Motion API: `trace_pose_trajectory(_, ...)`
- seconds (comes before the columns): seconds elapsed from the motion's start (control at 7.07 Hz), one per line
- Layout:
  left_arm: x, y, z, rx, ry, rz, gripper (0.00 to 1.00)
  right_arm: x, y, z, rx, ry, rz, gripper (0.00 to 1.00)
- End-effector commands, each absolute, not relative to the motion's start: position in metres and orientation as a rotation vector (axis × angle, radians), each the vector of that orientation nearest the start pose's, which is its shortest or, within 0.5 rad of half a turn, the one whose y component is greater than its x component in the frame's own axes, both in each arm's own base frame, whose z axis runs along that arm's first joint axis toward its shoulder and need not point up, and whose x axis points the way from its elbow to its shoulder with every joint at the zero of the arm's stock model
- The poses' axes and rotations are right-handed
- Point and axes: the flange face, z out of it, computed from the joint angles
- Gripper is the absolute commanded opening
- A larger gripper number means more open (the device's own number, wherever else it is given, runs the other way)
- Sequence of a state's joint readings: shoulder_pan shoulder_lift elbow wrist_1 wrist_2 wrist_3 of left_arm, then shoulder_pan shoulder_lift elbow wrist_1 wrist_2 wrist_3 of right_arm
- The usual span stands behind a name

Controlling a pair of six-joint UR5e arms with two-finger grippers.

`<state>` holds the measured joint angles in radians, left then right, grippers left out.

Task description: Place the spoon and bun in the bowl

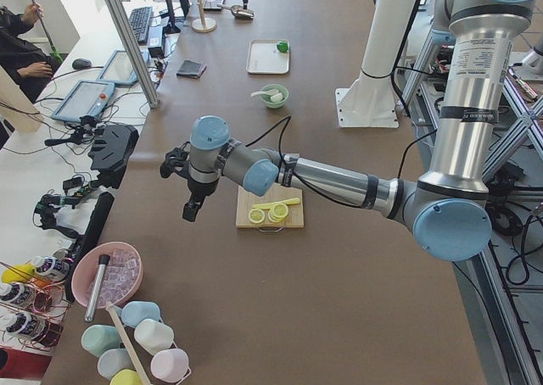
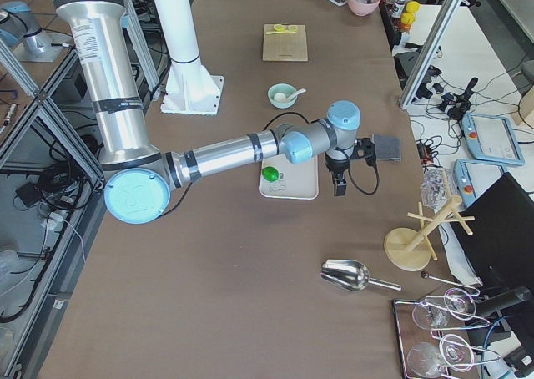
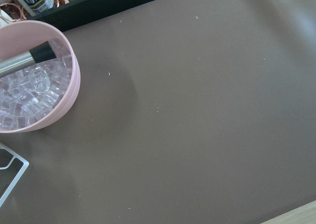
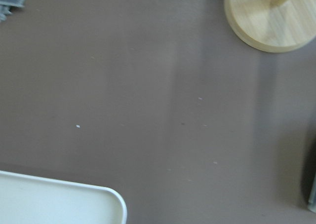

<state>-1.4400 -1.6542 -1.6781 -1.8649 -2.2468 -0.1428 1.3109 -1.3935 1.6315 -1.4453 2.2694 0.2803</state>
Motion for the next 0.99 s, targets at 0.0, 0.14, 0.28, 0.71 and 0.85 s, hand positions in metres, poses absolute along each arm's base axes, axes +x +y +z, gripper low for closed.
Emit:
trace_pose_trajectory(0.0, -0.044, -0.529, 0.562, 0.361, 0.695, 0.115, 0.98, 0.009, -0.549, 0.582, 0.081, -0.710, -0.161, 1.00)
trace_pose_trajectory(0.14, -0.054, -0.517, 0.576, 0.341, 0.694, 0.090, 0.98, 0.038, -0.520, 0.616, 0.059, -0.725, -0.174, 1.00)
trace_pose_trajectory(0.28, -0.059, -0.499, 0.587, 0.323, 0.696, 0.073, 0.98, 0.059, -0.488, 0.643, 0.019, -0.786, -0.118, 1.00)
trace_pose_trajectory(0.71, -0.056, -0.476, 0.592, 0.265, 0.719, -0.054, 0.98, 0.087, -0.468, 0.649, -0.014, -0.805, -0.045, 1.00)
trace_pose_trajectory(0.85, -0.056, -0.476, 0.589, 0.270, 0.720, -0.054, 0.98, 0.086, -0.464, 0.639, -0.047, -0.808, -0.034, 1.00)
